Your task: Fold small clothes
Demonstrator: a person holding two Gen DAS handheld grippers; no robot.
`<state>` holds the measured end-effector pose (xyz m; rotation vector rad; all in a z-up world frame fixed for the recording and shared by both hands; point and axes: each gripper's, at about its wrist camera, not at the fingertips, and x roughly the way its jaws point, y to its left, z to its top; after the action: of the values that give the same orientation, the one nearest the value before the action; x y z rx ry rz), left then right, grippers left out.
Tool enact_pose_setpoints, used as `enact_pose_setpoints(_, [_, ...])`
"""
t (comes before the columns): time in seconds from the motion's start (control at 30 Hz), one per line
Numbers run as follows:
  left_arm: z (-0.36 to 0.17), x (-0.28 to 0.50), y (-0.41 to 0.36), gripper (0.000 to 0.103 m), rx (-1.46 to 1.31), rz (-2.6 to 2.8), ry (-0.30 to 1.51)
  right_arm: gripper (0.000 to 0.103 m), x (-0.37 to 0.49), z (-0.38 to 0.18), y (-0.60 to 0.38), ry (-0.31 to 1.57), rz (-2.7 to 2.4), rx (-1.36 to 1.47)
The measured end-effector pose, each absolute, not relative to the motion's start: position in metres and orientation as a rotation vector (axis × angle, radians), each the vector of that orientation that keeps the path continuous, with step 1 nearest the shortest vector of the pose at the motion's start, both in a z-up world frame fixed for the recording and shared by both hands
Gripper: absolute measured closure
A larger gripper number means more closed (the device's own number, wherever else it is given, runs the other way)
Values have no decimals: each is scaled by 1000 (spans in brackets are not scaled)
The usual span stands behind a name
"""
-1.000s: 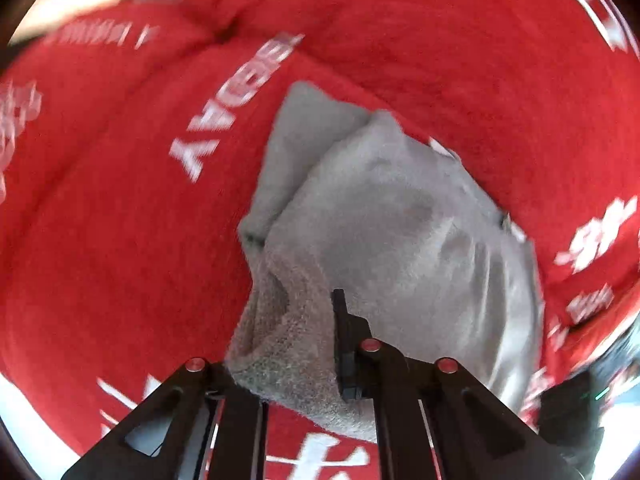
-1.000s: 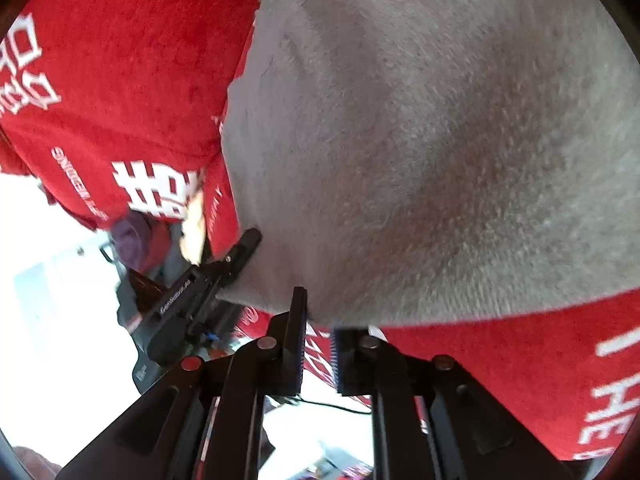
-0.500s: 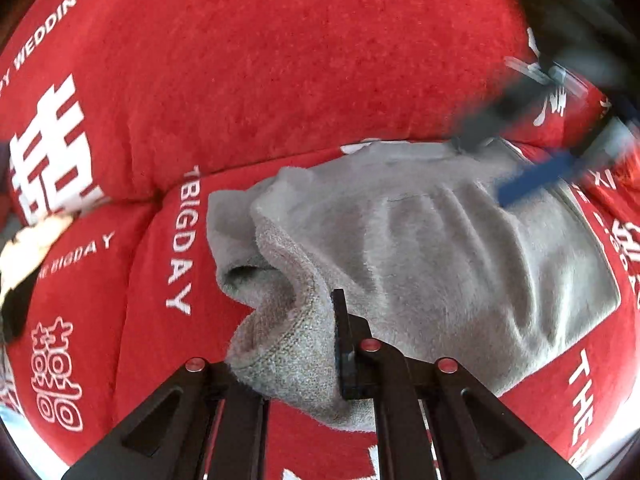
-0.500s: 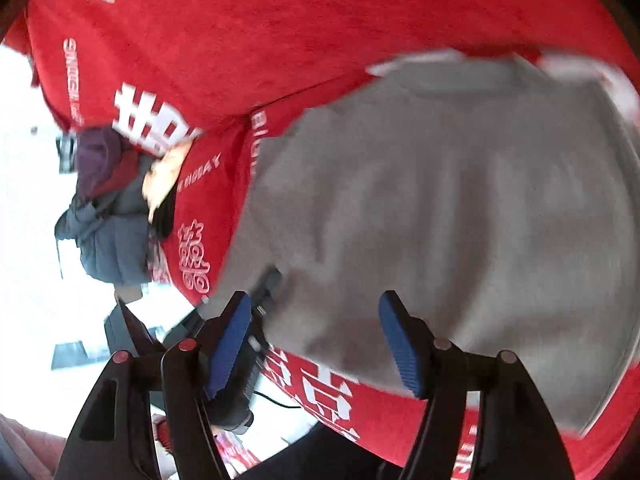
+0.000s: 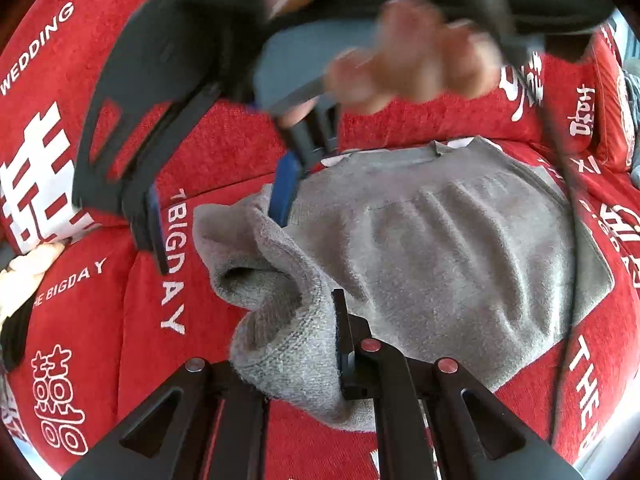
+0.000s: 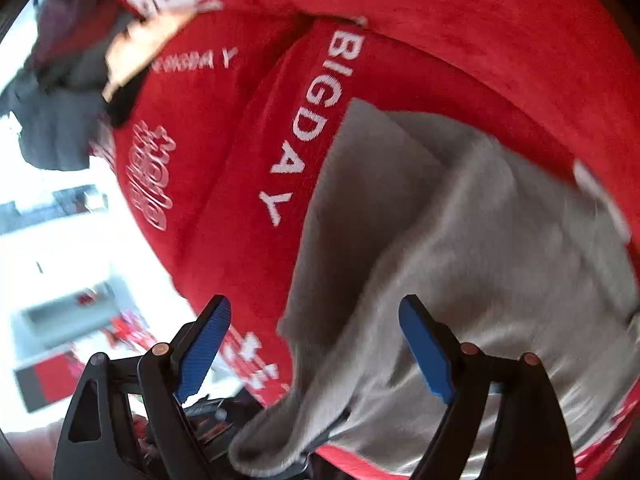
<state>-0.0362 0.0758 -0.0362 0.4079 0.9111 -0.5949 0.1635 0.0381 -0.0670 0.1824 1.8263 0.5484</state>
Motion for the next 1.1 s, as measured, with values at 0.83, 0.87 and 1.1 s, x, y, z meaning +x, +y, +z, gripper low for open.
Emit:
enact_pose_setpoints(0.83, [49, -76, -3, 93, 375, -843, 804, 87, 61, 20, -166, 1240, 543, 822])
enact_pose_setpoints(0.87, [54, -80, -13, 93, 382, -866, 793, 87, 49, 26, -183, 1196, 535, 854])
enact_pose_setpoints(1.1, [48, -125, -101, 93, 460, -1058, 777, 87, -46, 31, -305, 1009, 379, 1041])
